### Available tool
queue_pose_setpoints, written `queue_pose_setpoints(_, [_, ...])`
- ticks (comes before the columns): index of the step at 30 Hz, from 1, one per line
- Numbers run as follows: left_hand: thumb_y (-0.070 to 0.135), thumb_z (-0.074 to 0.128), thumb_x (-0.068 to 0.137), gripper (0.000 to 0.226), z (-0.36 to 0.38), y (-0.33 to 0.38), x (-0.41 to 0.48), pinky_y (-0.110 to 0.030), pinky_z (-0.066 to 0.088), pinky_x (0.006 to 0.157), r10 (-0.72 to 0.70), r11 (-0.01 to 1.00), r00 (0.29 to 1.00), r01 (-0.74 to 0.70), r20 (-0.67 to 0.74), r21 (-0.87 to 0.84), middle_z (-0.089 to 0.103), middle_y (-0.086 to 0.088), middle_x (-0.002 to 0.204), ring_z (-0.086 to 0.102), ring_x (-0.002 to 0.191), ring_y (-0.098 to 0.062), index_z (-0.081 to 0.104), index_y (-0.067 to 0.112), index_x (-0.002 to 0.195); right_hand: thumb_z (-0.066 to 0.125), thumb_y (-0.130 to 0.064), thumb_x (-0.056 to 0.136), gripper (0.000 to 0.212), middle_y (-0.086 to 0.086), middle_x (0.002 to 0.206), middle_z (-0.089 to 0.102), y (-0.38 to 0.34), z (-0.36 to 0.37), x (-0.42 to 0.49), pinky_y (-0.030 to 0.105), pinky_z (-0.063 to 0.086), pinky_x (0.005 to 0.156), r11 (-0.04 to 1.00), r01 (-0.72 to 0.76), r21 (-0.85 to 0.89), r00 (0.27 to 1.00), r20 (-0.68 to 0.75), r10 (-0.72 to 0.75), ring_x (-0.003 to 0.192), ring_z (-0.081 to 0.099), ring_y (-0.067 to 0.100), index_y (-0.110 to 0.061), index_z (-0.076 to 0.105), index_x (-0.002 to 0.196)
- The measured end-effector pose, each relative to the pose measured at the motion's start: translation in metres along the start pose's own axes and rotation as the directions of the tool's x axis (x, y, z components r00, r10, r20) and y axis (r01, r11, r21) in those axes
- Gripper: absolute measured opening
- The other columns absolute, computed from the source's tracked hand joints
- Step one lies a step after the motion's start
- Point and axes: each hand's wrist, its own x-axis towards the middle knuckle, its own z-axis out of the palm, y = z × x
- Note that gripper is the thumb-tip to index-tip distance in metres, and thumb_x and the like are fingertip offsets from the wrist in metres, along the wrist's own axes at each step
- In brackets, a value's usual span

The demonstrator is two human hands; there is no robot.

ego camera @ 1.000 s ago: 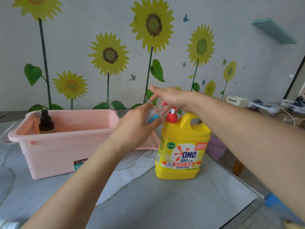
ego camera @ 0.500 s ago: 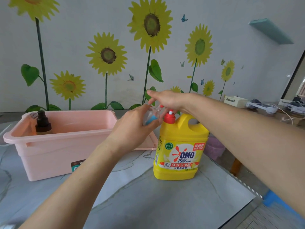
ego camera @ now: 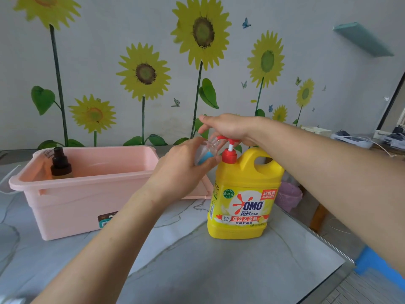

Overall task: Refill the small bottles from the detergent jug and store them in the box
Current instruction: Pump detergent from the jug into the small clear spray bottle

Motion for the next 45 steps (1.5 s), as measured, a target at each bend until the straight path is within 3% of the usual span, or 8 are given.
queue_pose_setpoints(5, [0.063, 0.054, 0.091, 0.059, 0.0, -0.002, 0.0, -0.044, 0.053, 0.083, 0.012, 1.0, 1.0, -0.012, -0.002, 0.004, 0.065, 0.007, 0.124, 0.062, 0.107, -0.02, 0.048, 0.032, 0.141, 0.025, -0.059, 0.103, 0.058, 0.0, 0.088, 0.063, 0.003, 0.01, -0.001, 0.048, 0.037, 0.092, 0.998, 0.005, -0.055, 1.0, -0.006, -0.005, 0.115, 0.061, 0.03, -0.024, 0.06, 0.132])
queue_pose_setpoints(10, [0.065, 0.053, 0.09, 0.05, 0.001, -0.001, 0.001, -0.045, 0.053, 0.081, 0.005, 1.0, 1.0, -0.005, 0.001, 0.002, 0.066, 0.006, 0.118, 0.062, 0.1, -0.019, 0.055, 0.031, 0.128, 0.024, -0.063, 0.101, 0.059, 0.012, 0.143, 0.053, 0.002, 0.001, -0.004, 0.056, 0.038, 0.108, 0.998, 0.009, 0.063, 1.0, 0.008, -0.009, 0.097, 0.071, 0.024, -0.029, 0.056, 0.136])
queue_pose_setpoints(15, [0.064, 0.054, 0.091, 0.054, 0.001, -0.002, 0.001, -0.046, 0.054, 0.082, 0.015, 1.0, 1.0, -0.015, 0.0, 0.01, 0.066, 0.003, 0.124, 0.063, 0.105, -0.021, 0.054, 0.029, 0.131, 0.025, -0.061, 0.102, 0.058, 0.008, 0.113, 0.063, 0.005, 0.008, -0.002, 0.049, 0.036, 0.098, 0.999, -0.01, -0.039, 1.0, 0.003, 0.01, 0.126, 0.055, 0.029, -0.028, 0.056, 0.138])
queue_pose_setpoints(20, [0.066, 0.052, 0.09, 0.052, 0.0, -0.001, -0.001, -0.045, 0.054, 0.081, 0.007, 1.0, 1.0, -0.007, 0.002, 0.004, 0.067, 0.006, 0.118, 0.062, 0.101, -0.018, 0.055, 0.03, 0.128, 0.023, -0.066, 0.1, 0.061, 0.011, 0.148, 0.05, 0.0, 0.0, -0.004, 0.056, 0.036, 0.11, 0.999, -0.006, 0.041, 1.0, 0.018, 0.006, 0.103, 0.068, 0.026, -0.031, 0.049, 0.142])
queue_pose_setpoints(26, [0.063, 0.055, 0.091, 0.05, 0.001, -0.002, 0.0, -0.045, 0.053, 0.083, 0.008, 1.0, 1.0, -0.007, 0.007, -0.009, 0.066, 0.005, 0.119, 0.063, 0.101, -0.02, 0.055, 0.031, 0.128, 0.023, -0.064, 0.101, 0.061, 0.012, 0.149, 0.048, 0.005, 0.009, -0.001, 0.049, 0.035, 0.101, 1.0, -0.015, -0.025, 1.0, -0.017, 0.015, 0.127, 0.055, 0.032, -0.029, 0.052, 0.141])
queue_pose_setpoints(32, [0.064, 0.054, 0.09, 0.051, 0.0, 0.001, 0.0, -0.045, 0.053, 0.083, 0.002, 1.0, 1.0, -0.002, -0.002, 0.003, 0.066, 0.005, 0.121, 0.062, 0.102, -0.02, 0.055, 0.03, 0.129, 0.021, -0.064, 0.101, 0.062, 0.012, 0.147, 0.049, 0.002, 0.003, -0.004, 0.049, 0.038, 0.102, 1.0, 0.002, 0.015, 1.0, -0.027, -0.002, 0.096, 0.068, 0.022, -0.029, 0.052, 0.141])
queue_pose_setpoints(37, [0.062, 0.054, 0.092, 0.048, 0.001, 0.002, -0.002, -0.044, 0.053, 0.083, -0.007, 1.0, 1.0, 0.007, 0.009, 0.004, 0.066, 0.005, 0.121, 0.062, 0.102, -0.019, 0.054, 0.031, 0.129, 0.02, -0.068, 0.099, 0.064, 0.01, 0.15, 0.048, 0.0, 0.004, -0.002, 0.055, 0.034, 0.109, 0.997, -0.034, -0.075, 0.999, 0.003, 0.034, 0.122, 0.059, 0.033, -0.031, 0.05, 0.142])
queue_pose_setpoints(45, [0.064, 0.054, 0.09, 0.052, 0.002, 0.0, -0.001, -0.045, 0.053, 0.085, 0.002, 1.0, 1.0, -0.002, 0.013, -0.007, 0.065, 0.005, 0.124, 0.062, 0.106, -0.019, 0.054, 0.03, 0.13, 0.02, -0.064, 0.101, 0.063, 0.01, 0.148, 0.049, 0.001, 0.009, -0.004, 0.053, 0.034, 0.109, 0.999, -0.021, -0.049, 1.0, -0.023, 0.02, 0.114, 0.063, 0.03, -0.027, 0.052, 0.142])
